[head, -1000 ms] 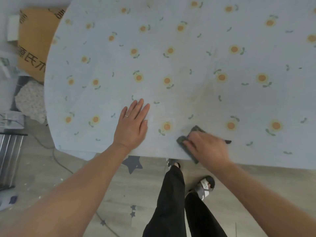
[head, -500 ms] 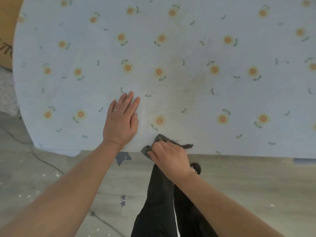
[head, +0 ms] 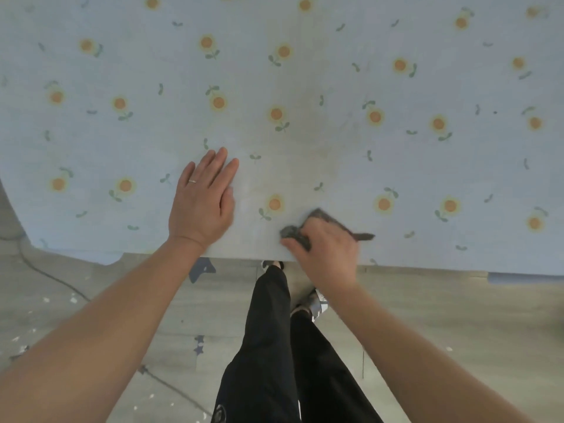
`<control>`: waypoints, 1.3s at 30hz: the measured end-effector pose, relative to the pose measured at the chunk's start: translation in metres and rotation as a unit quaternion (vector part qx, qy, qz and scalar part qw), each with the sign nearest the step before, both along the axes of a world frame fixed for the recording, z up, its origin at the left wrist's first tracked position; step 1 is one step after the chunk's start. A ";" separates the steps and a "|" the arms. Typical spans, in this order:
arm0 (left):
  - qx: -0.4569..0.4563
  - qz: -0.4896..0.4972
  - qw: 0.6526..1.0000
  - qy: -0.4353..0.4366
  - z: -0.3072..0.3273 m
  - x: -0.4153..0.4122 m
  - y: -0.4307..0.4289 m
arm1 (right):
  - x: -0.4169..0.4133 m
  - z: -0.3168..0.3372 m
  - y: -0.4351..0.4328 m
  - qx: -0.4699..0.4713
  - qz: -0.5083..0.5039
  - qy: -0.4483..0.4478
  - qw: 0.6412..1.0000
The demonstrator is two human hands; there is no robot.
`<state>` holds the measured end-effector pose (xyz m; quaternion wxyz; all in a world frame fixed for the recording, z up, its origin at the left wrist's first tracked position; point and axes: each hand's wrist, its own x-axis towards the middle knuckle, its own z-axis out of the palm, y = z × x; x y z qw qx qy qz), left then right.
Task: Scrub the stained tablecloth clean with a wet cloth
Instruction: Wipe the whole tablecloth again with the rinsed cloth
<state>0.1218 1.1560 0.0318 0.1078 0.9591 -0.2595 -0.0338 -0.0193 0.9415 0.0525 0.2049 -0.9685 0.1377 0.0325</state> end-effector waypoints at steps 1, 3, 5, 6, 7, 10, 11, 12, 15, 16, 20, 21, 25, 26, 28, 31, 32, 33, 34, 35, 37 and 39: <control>0.002 0.001 1.000 -0.001 0.000 0.001 0.000 | -0.005 -0.003 0.003 -0.001 0.045 -0.035 0.998; -0.001 0.001 1.000 -0.002 0.000 0.000 -0.001 | -0.013 -0.005 -0.014 0.003 0.097 -0.066 0.993; -0.003 0.005 1.000 -0.007 0.001 -0.001 0.003 | -0.018 -0.005 -0.044 -0.018 0.089 -0.058 0.994; -0.008 0.001 1.000 -0.007 0.000 -0.002 0.001 | -0.023 -0.003 -0.066 -0.044 0.045 -0.048 0.997; -0.010 0.000 1.000 -0.007 0.000 -0.002 0.002 | -0.026 -0.001 -0.089 -0.062 -0.015 -0.036 0.997; -0.013 0.001 1.000 -0.008 -0.002 -0.002 -0.002 | -0.039 0.007 -0.152 -0.065 -0.228 0.005 0.972; -0.010 0.003 1.000 -0.010 -0.002 -0.001 -0.001 | -0.040 0.007 -0.159 -0.057 -0.278 0.001 0.959; -0.009 0.002 1.000 -0.011 -0.002 0.001 -0.001 | -0.041 0.006 -0.159 -0.046 -0.321 -0.003 0.946; -0.012 0.004 1.000 -0.007 -0.001 0.001 0.000 | -0.034 0.000 -0.116 -0.011 -0.377 0.006 0.926; -0.013 0.007 1.000 -0.007 0.000 0.002 0.001 | -0.030 -0.002 -0.092 0.006 -0.356 0.010 0.934; -0.016 0.008 1.000 -0.009 0.002 -0.002 -0.002 | -0.022 -0.001 -0.022 0.013 -0.154 0.017 0.988; -0.012 0.011 1.000 -0.014 0.001 -0.002 -0.001 | -0.021 -0.001 -0.019 0.009 -0.114 0.003 0.993; -0.002 -0.007 0.999 -0.034 -0.001 -0.002 -0.002 | -0.043 0.000 -0.069 -0.034 -0.073 -0.016 0.997; 0.000 -0.013 0.999 -0.035 0.000 -0.002 -0.002 | -0.057 0.001 -0.092 -0.037 -0.111 -0.004 0.993; 0.003 -0.015 0.999 -0.037 -0.002 -0.001 -0.001 | -0.087 0.003 -0.147 -0.049 -0.210 0.024 0.976; -0.006 -0.017 0.999 -0.051 -0.003 -0.002 -0.002 | -0.121 0.005 -0.222 -0.083 -0.356 0.029 0.930; -0.009 -0.020 0.998 -0.054 -0.004 -0.002 -0.003 | -0.124 0.005 -0.235 -0.092 -0.400 0.024 0.911; -0.010 -0.021 0.998 -0.057 -0.005 -0.001 -0.003 | -0.123 0.004 -0.240 -0.097 -0.438 0.022 0.893; -0.011 -0.020 0.998 -0.060 -0.006 -0.001 -0.003 | -0.119 0.002 -0.238 -0.095 -0.470 0.020 0.877; -0.013 -0.014 0.998 -0.061 -0.007 -0.003 -0.003 | -0.113 0.000 -0.229 -0.087 -0.498 0.016 0.862; -0.021 -0.005 0.997 -0.068 -0.009 -0.004 -0.006 | -0.097 -0.003 -0.193 -0.061 -0.521 -0.001 0.851; -0.024 -0.009 0.997 -0.074 -0.009 -0.005 -0.008 | -0.077 -0.001 -0.137 -0.025 -0.478 0.001 0.878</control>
